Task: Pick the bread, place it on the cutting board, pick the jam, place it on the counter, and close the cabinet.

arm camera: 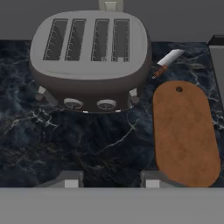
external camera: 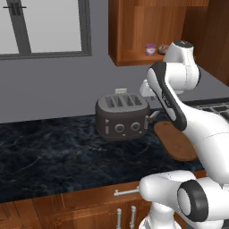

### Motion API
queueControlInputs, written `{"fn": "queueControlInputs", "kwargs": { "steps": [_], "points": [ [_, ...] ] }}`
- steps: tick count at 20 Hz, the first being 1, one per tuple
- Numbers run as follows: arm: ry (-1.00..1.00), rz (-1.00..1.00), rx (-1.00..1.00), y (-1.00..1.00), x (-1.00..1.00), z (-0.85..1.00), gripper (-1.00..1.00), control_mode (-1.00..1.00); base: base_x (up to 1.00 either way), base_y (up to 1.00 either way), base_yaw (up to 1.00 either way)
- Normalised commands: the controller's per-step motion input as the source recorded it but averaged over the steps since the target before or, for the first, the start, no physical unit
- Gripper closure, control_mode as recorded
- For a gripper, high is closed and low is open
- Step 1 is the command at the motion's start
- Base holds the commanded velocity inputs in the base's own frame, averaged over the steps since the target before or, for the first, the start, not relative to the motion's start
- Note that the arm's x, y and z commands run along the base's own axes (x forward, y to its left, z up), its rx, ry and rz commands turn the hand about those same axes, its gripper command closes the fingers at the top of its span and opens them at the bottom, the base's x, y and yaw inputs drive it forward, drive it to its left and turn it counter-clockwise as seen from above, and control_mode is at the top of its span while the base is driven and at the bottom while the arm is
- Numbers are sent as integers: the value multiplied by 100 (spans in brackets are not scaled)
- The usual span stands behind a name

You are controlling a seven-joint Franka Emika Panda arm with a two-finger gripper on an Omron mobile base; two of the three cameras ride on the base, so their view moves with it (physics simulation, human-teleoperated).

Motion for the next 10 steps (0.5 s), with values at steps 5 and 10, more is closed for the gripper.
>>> {"fn": "queueControlInputs", "kwargs": {
  "steps": [5, 10],
  "points": [
    [-4, 0, 0, 0, 0, 4, -100, -100, 0, 0, 0],
    [-11, 0, 0, 0, 0, 10, -100, -100, 0, 0, 0]
  ]
}}
